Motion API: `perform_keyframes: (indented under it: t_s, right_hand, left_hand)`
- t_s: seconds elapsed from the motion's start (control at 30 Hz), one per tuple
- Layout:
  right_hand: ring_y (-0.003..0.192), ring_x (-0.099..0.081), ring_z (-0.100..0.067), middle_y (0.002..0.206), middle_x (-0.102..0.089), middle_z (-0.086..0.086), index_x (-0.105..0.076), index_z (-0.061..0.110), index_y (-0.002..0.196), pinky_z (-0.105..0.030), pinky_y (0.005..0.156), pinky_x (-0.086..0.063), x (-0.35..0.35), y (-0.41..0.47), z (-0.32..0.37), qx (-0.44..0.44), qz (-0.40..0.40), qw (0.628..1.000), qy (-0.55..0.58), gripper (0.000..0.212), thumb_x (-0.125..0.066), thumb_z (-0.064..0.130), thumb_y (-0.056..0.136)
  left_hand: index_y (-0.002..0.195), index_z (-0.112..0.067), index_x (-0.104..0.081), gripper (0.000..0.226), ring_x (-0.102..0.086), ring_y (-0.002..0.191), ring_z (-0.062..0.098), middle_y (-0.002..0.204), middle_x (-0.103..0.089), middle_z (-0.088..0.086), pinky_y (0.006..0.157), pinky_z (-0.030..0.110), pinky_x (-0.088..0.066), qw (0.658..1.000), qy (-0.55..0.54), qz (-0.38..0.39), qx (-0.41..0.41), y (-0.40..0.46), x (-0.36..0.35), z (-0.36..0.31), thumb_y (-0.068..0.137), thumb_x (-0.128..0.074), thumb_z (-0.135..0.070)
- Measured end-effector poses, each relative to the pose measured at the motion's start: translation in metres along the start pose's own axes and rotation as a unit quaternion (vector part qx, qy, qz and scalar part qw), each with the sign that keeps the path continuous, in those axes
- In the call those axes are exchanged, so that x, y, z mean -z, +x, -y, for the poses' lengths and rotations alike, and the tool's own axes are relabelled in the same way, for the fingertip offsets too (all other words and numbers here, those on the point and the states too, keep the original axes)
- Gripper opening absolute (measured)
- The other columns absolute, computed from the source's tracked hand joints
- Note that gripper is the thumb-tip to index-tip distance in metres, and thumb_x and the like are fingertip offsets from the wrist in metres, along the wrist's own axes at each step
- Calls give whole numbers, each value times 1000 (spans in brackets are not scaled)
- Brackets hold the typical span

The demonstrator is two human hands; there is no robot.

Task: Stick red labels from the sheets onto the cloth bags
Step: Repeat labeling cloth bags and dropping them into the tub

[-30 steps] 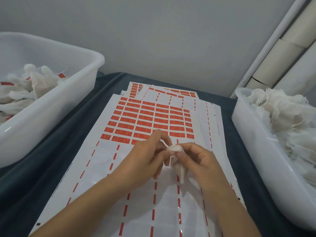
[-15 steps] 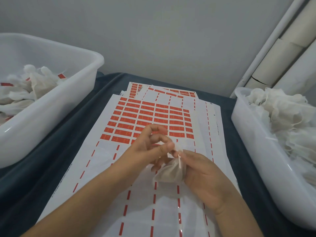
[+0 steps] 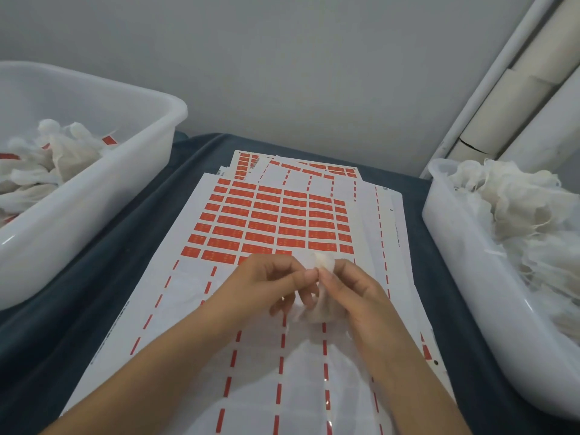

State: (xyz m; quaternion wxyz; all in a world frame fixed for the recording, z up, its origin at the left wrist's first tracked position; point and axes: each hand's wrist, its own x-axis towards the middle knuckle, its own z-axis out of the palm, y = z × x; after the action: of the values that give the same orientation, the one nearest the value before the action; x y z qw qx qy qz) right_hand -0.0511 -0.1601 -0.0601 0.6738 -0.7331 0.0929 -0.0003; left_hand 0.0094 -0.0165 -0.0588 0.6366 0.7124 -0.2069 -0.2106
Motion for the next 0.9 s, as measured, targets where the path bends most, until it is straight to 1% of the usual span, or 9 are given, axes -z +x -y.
perform_keyframes:
  t_s: [0.13, 0.27, 0.47, 0.53, 0.6, 0.67, 0.73, 0.8, 0.9]
  right_hand:
    - [97, -64, -12, 99, -68, 14, -68, 42, 95, -26, 85, -52, 0, 0, 0, -16, 18, 996, 86, 25, -56, 46, 73]
    - [105, -64, -18, 111, -68, 8, -69, 39, 98, -35, 92, -52, 3, 3, -2, -41, 17, 989, 140, 26, -58, 36, 75]
    - [103, -60, -9, 98, -62, 29, -59, 59, 101, -12, 71, -51, -5, 6, -1, -9, 36, 997, 70, 28, -56, 44, 77]
    - [97, -61, -1, 95, -61, 33, -58, 59, 100, -11, 68, -51, -3, 4, -2, -17, 46, 997, 52, 29, -56, 45, 75]
    - [94, -60, 8, 100, -61, 34, -60, 56, 101, -11, 68, -53, 2, 1, -1, -17, 40, 999, 14, 27, -54, 48, 76]
    - [96, -61, 6, 106, -62, 32, -60, 50, 103, -10, 71, -52, 12, 2, -1, 4, -28, 998, -59, 28, -52, 54, 76]
    - [105, -57, 1, 120, -56, 28, -55, 43, 108, -20, 85, -48, 25, 8, 0, 22, -141, 973, -179, 31, -51, 54, 79]
    - [119, -49, -10, 136, -47, 14, -45, 40, 123, -36, 100, -40, 34, 12, -1, -2, -199, 935, -293, 39, -52, 47, 86]
    - [127, -46, -19, 143, -42, 9, -35, 36, 136, -41, 104, -37, 39, 15, -8, -50, -193, 912, -359, 51, -52, 46, 88]
  left_hand:
    - [61, -17, -70, 24, -52, 47, 7, 59, -63, 2, 46, 13, -43, 987, -155, -5, 45, -1, 14, -6, 72, -59, -36]
    - [58, -10, -67, 22, -48, 41, 8, 55, -58, 5, 43, 14, -42, 944, -323, -59, 41, 1, 28, -8, 75, -61, -24]
    - [63, -13, -68, 15, -51, 45, 9, 58, -59, 3, 45, 15, -45, 899, -424, -109, 9, 0, 26, -9, 73, -64, -22]
    - [64, -17, -69, 16, -59, 54, 12, 64, -62, 2, 54, 18, -50, 907, -408, -100, -1, 1, 22, -7, 74, -63, -29]
    - [67, -25, -70, 18, -69, 81, 14, 85, -71, -2, 72, 26, -56, 921, -383, -64, -8, 1, 19, -5, 75, -61, -38]
    - [77, -28, -73, 20, -68, 96, 18, 97, -71, -3, 83, 34, -55, 912, -407, -47, -30, 1, 22, -6, 78, -57, -40]
    - [82, -27, -74, 21, -69, 75, 13, 78, -69, -3, 77, 30, -56, 907, -407, -96, -54, 0, 29, -9, 78, -58, -40]
    - [82, -28, -75, 26, -58, 54, 9, 60, -58, -2, 69, 21, -53, 928, -324, -169, -69, -1, 30, -13, 70, -61, -47]
    - [69, -36, -72, 25, -62, 69, 0, 69, -65, -11, 69, 13, -44, 960, -146, -231, -65, 0, 22, -13, 63, -59, -56]
